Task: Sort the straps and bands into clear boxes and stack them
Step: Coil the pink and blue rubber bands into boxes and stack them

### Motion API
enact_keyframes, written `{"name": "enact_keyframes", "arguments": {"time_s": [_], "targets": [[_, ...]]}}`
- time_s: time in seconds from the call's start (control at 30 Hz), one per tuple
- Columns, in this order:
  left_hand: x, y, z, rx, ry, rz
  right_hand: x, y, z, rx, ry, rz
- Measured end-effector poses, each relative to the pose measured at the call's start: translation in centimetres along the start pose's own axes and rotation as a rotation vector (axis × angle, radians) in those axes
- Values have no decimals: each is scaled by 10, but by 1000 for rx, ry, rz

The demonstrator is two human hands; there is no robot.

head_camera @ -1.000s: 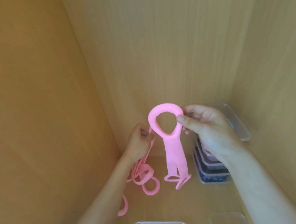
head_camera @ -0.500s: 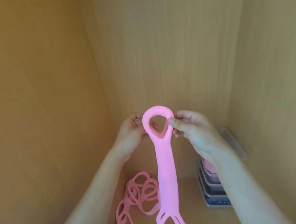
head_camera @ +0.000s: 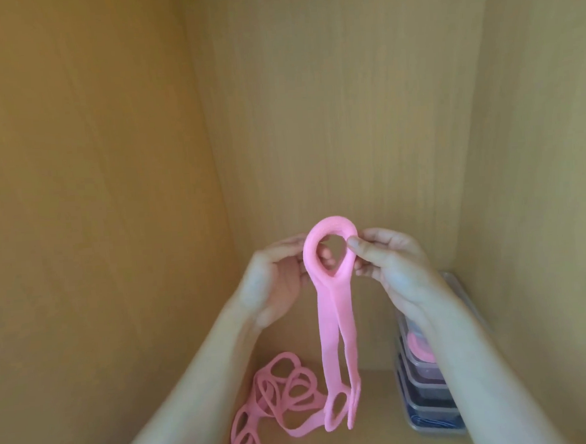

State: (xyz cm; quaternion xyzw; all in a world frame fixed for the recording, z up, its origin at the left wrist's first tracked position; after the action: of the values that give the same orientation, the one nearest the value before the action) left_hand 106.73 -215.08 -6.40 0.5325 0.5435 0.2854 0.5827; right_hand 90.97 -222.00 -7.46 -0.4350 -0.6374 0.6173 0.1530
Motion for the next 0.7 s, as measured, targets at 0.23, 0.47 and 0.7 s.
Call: {"name": "enact_keyframes", "arguments": {"time_s": [0.23, 0.47, 0.7], "targets": [[-6, 0, -10, 102, 120, 16, 1, 3, 1, 7, 68, -40], [-14, 5, -15, 1, 362, -16, 1, -3, 2, 70, 60, -66], [-26, 10, -20, -109, 438, -25, -11, -15, 5, 257, 134, -24]]}}
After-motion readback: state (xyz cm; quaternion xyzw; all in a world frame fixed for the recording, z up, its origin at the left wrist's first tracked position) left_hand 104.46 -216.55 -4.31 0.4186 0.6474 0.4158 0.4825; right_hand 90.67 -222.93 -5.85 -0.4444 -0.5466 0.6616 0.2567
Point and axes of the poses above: each hand's wrist, its own x-axis away from the middle knuckle, its own z-axis out of the back of the hand, y = z × x, the point moved 4 cm from there along -x, towards the middle knuckle, and after that the axes turned 12 degrees about -y, right-handed, at the moved point
